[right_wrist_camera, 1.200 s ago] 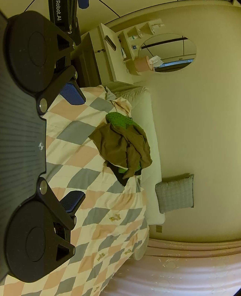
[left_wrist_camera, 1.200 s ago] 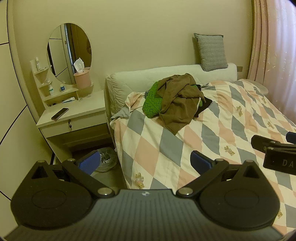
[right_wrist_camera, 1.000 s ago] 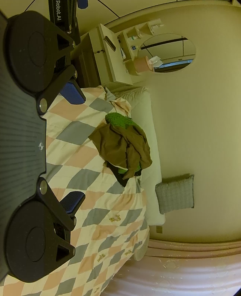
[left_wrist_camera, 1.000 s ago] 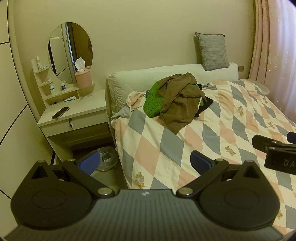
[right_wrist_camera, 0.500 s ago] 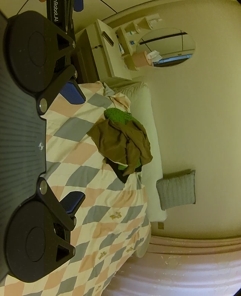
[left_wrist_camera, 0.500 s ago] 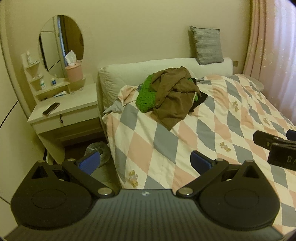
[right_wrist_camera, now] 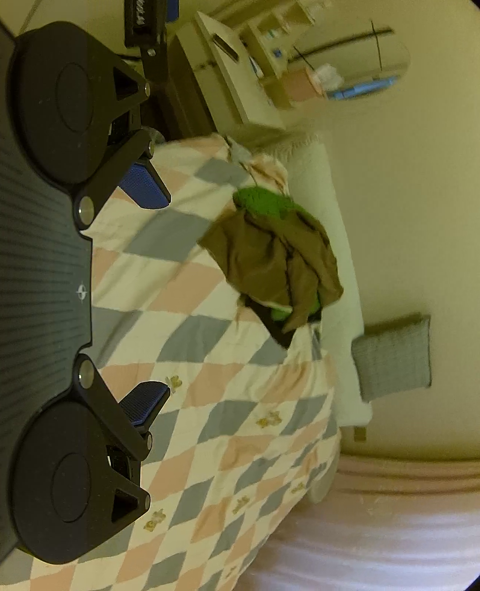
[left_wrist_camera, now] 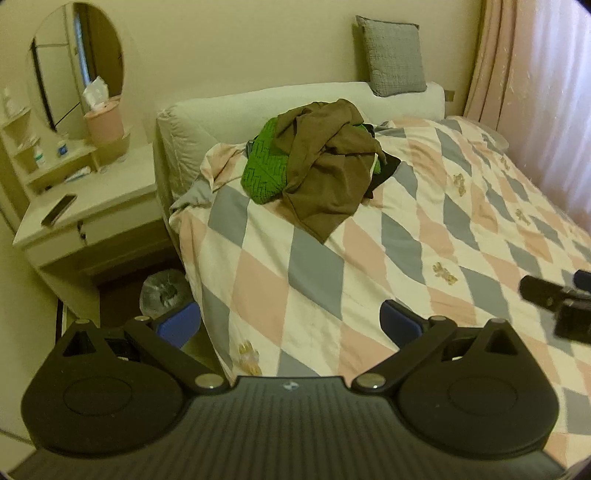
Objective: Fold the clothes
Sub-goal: 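Move both grippers toward the clothes pile on the bed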
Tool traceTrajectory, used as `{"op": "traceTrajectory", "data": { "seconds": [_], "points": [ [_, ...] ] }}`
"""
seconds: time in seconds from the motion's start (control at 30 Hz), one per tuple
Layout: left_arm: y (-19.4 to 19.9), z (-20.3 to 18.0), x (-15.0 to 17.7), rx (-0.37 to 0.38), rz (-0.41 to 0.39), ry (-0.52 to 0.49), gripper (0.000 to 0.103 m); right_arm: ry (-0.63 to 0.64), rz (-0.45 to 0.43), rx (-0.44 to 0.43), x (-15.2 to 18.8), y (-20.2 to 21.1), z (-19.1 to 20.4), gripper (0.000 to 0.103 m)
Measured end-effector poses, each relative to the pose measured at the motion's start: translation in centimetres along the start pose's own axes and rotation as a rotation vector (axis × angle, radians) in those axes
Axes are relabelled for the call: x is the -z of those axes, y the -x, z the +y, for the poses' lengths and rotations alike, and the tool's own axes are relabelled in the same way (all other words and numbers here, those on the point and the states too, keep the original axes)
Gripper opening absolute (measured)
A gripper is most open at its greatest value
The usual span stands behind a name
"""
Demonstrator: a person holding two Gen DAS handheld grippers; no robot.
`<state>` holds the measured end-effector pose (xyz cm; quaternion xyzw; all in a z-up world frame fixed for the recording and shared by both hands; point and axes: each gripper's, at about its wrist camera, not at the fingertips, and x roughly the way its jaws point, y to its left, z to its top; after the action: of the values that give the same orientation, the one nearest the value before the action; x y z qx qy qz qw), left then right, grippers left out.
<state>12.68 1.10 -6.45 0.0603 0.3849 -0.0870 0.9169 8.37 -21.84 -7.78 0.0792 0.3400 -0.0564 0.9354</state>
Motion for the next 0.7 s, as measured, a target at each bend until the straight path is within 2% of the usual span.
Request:
{"op": "traceTrajectory", "data": {
  "seconds": [0.23,0.33,0.5,0.7],
  "points": [
    [-8.4,2.2,-5.2,0.048,0.006,-0.096,0.102,-0.057,0.054,0.023,-3.3,-9.4,1.9,0.102],
    [-12.4,3.5,-7.8,0.069,0.032,-0.122,0.102,-0.095,0.089,-0.011,-5.2,-13.8,3.3,0.101],
    [-18.9,5.5,-12.8,0.113,0.082,-0.156,0.102,-0.116,0.075,0.006,-9.5,-20.0,6.1,0.101],
    [-25.3,6.2,-18.7,0.155,0.082,-0.211,0.102,-0.114,0.064,0.031,-14.1,-26.0,8.2,0.101]
  ]
}}
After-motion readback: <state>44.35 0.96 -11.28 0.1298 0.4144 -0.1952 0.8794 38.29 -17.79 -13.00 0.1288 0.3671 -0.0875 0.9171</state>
